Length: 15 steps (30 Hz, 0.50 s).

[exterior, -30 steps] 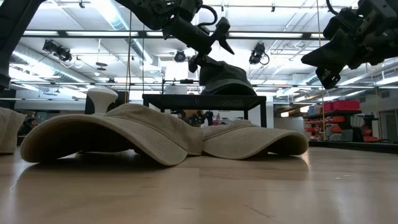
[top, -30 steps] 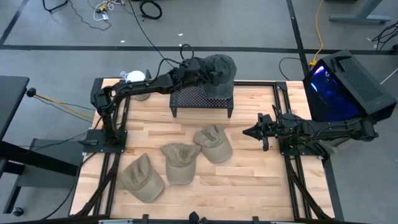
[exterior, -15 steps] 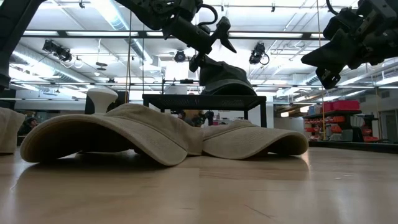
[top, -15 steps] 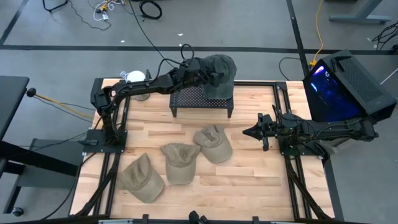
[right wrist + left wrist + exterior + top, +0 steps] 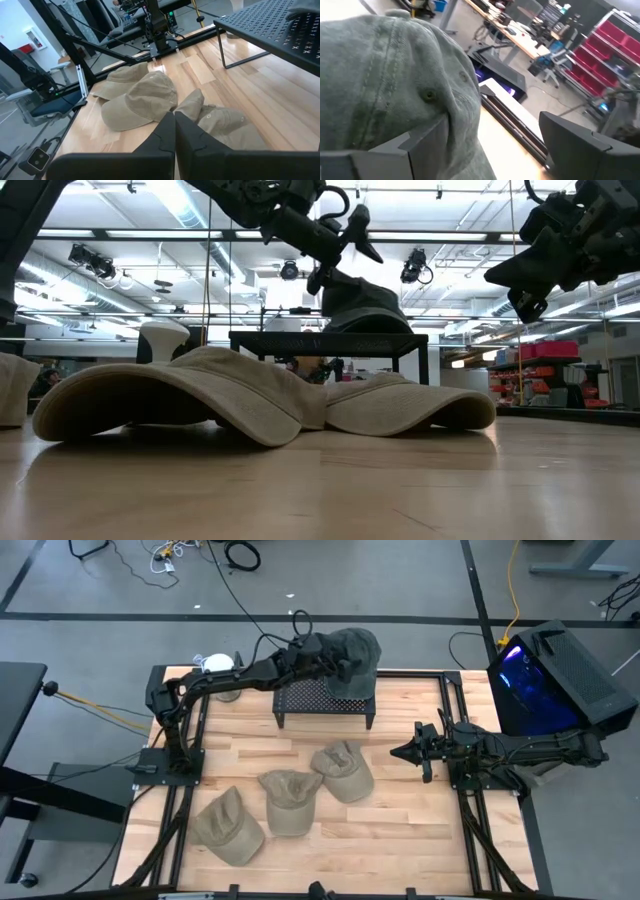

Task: Pick & Place hat
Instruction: Stack the green cap on the other green cap on the shelf

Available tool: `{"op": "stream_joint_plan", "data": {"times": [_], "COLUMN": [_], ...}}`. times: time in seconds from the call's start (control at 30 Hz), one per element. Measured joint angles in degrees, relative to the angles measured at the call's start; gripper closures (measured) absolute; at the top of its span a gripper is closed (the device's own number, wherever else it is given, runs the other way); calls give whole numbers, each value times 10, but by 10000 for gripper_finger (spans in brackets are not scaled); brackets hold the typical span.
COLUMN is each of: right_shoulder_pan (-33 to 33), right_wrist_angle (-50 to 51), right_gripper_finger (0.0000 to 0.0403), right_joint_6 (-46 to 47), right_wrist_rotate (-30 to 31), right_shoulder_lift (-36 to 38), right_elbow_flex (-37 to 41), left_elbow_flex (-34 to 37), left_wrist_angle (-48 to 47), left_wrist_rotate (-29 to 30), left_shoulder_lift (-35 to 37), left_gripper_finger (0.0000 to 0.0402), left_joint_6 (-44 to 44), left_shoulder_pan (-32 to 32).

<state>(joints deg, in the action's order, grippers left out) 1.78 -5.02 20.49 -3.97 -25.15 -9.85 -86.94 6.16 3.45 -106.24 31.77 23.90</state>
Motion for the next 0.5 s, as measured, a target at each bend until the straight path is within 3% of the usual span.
{"op": "stream_joint_plan", "data": {"times": [0.5], "right_shoulder_pan": [0], "right_wrist_angle": [0], "right_gripper_finger": [403], "right_joint_6": [0], "right_wrist_rotate": [0], "right_shoulder_lift": [0], "right_elbow_flex": [0], "left_elbow_flex": [0], "left_wrist_angle": [-1], "left_wrist_rotate": [-4], "left_shoulder_lift": [0], "left_gripper_finger": [85], "left_joint_6": [1], "left_shoulder_pan": [4]}}
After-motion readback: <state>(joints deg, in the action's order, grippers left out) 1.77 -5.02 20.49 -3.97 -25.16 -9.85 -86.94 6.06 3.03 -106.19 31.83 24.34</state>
